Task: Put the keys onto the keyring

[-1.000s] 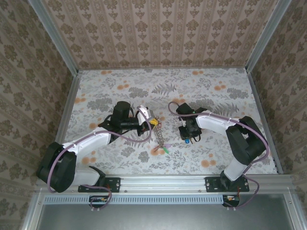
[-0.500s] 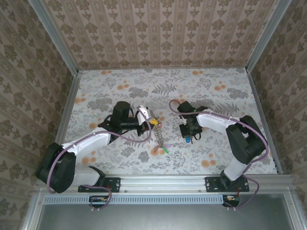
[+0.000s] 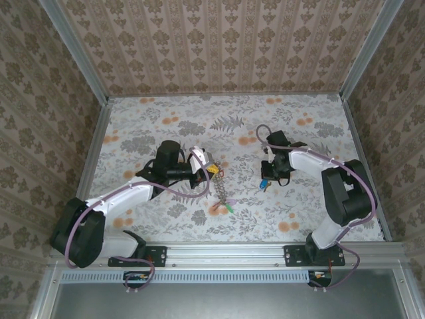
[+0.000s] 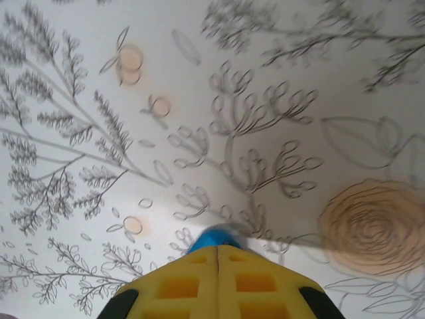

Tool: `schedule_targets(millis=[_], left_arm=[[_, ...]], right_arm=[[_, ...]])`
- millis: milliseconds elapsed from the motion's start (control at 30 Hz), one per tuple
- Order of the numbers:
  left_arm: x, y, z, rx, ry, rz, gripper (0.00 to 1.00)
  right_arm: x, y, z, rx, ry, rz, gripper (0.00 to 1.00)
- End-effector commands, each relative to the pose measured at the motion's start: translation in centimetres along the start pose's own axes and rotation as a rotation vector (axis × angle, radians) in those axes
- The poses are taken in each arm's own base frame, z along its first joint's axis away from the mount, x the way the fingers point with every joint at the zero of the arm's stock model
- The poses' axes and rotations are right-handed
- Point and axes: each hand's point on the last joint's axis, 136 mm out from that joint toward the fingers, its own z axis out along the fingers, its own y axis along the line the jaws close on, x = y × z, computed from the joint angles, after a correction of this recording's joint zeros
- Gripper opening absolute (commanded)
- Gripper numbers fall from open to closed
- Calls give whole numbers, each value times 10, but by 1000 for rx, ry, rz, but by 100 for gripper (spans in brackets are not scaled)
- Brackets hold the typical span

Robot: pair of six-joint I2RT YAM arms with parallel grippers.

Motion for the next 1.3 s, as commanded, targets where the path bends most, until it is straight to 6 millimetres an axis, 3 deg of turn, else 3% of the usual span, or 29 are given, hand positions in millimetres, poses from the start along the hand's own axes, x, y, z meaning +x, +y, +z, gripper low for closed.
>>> schedule_targets(millis=[0,200,400,567,833,1067,1267], left_arm=[[-19,1,-6,-4,-47,60,0],[-19,0,-5,3,-46,58,0],[-18,1,-5,4,-43,54,0],[-18,0,-4,8,-43,55,0],[-19,0,-4,10,-44,58,0],[-20,0,-5,7,-44,58,0],[-21,1,-5,5,-44,61,0]], right_arm=[[-7,-2,-5,-56,-24,52,5],[-5,-28,-3,20,6,78,15],[-3,-37,-2,66,16,62,22],[-4,-18,-8,-5,15,11,30],[-4,-29,-3,178,48,-86,32],[-2,-25,3,189,77,-119,33],[-5,-26,4,204,68,-130,25]])
